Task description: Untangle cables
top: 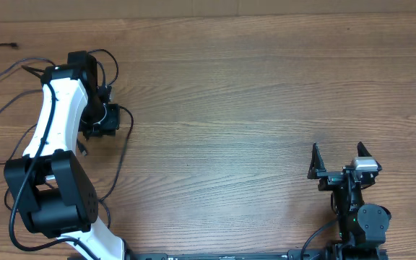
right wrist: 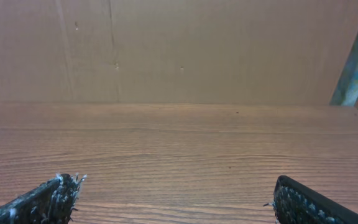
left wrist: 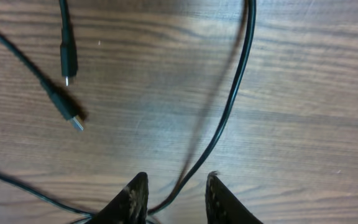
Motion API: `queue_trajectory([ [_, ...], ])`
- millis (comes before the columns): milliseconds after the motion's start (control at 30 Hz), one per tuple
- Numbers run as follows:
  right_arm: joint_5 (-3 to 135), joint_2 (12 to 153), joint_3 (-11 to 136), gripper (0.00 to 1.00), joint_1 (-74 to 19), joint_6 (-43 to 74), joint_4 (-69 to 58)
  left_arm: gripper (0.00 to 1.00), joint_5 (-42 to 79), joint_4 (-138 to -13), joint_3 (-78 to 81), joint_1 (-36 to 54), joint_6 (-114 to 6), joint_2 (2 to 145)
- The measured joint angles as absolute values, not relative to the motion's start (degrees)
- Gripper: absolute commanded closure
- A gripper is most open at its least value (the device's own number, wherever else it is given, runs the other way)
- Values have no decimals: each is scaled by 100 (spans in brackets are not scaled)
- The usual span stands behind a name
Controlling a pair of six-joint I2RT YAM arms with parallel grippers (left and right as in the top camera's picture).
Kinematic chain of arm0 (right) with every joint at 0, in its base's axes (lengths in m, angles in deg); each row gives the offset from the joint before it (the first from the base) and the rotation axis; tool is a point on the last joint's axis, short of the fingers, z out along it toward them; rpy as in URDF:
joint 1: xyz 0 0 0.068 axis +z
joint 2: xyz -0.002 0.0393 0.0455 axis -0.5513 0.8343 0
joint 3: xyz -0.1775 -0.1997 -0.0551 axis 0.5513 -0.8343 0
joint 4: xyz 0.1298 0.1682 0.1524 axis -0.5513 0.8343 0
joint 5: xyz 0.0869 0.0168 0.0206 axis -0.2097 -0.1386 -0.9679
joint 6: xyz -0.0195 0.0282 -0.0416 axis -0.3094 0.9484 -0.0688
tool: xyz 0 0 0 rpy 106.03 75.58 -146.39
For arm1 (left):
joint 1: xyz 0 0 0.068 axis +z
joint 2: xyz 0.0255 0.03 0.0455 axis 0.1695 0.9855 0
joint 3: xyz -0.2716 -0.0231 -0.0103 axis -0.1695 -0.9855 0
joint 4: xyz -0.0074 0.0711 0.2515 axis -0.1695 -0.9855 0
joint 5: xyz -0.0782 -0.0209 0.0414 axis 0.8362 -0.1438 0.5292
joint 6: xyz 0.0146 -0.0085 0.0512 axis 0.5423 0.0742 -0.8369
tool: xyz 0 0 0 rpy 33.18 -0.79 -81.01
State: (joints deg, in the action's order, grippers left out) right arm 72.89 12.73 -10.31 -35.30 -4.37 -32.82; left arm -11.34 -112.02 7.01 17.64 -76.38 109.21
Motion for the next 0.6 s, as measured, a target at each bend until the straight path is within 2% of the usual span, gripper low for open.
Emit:
queue_trajectory([
  [333, 7287, 1273, -1031, 0, -3530, -437, -3282, 53, -737, -10824, 701, 1768, -7550, 10921],
  [400, 7287, 1273, -1031, 0, -3530, -437, -3282, 44, -798, -10726, 701, 1779, -7485, 10921],
  [500, 7287, 1273, -1031, 0, -3530, -437, -3282, 13, -1132, -10617, 703, 1831, -7102, 10921],
  [567, 7287, 1273, -1031, 0, -3528, -437, -3282, 8, -1467, -10597, 701, 1938, -6724, 10923],
  [600, 7287, 1273, -1031, 0, -3530, -437, -3284, 2, -1648, -10597, 701, 2026, -6488, 10923],
])
